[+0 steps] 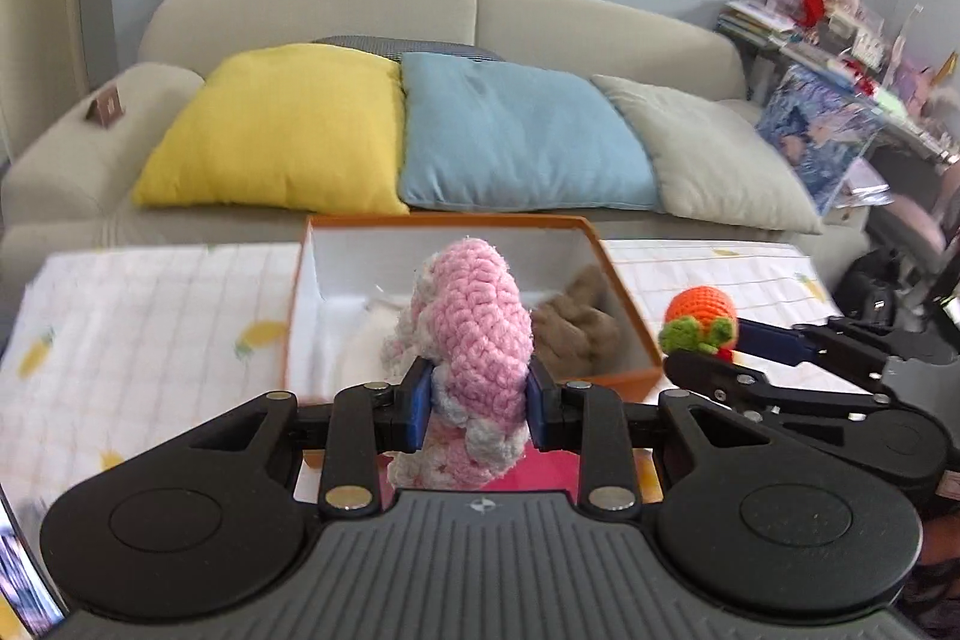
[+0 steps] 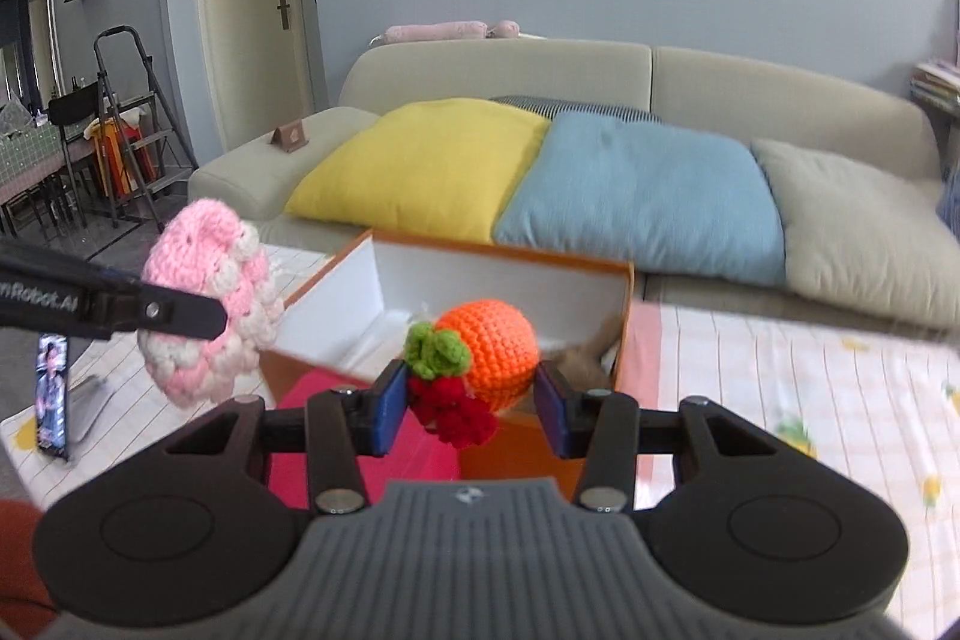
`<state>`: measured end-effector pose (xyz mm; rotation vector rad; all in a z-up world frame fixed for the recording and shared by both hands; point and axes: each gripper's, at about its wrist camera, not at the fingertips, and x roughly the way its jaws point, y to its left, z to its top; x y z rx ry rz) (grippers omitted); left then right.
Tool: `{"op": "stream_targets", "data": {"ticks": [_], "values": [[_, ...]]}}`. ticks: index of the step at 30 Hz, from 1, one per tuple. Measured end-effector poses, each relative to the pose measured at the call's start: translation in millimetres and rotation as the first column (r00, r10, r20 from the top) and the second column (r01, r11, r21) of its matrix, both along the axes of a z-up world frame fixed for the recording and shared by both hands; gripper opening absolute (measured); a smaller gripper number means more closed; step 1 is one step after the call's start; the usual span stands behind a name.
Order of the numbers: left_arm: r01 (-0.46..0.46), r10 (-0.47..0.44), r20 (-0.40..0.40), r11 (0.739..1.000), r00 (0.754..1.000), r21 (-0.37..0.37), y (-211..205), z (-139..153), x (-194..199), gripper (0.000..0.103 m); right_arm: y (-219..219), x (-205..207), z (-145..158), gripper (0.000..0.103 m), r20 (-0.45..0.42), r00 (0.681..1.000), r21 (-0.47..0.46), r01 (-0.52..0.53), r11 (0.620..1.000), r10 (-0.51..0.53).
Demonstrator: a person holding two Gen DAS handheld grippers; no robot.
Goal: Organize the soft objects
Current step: 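Carry the pink toy and orange fruit with both grippers over the orange box, then open both grippers to drop the toy and fruit into the box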
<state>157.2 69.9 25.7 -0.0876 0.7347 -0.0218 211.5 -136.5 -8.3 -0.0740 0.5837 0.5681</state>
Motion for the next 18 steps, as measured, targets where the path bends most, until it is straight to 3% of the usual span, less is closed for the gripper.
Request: {"op": "stream_targets", "data": {"ticks": [9, 18], "values": [[-0.073, 0.085, -0.081, 0.988, 0.993, 0.135, 21.1, -33.8, 76.4, 0.035, 41.3, 69.6, -26.0, 0.045, -0.072, 0.997, -0.067, 0.022, 0.998, -0.027], [-0.078, 0.114, -0.207, 0.982, 0.972, 0.173, 36.2, -88.8, 110.4, 0.036, 64.7, 96.7, -71.5, 0.045, -0.173, 0.984, -0.15, 0.007, 0.989, -0.034]]}}
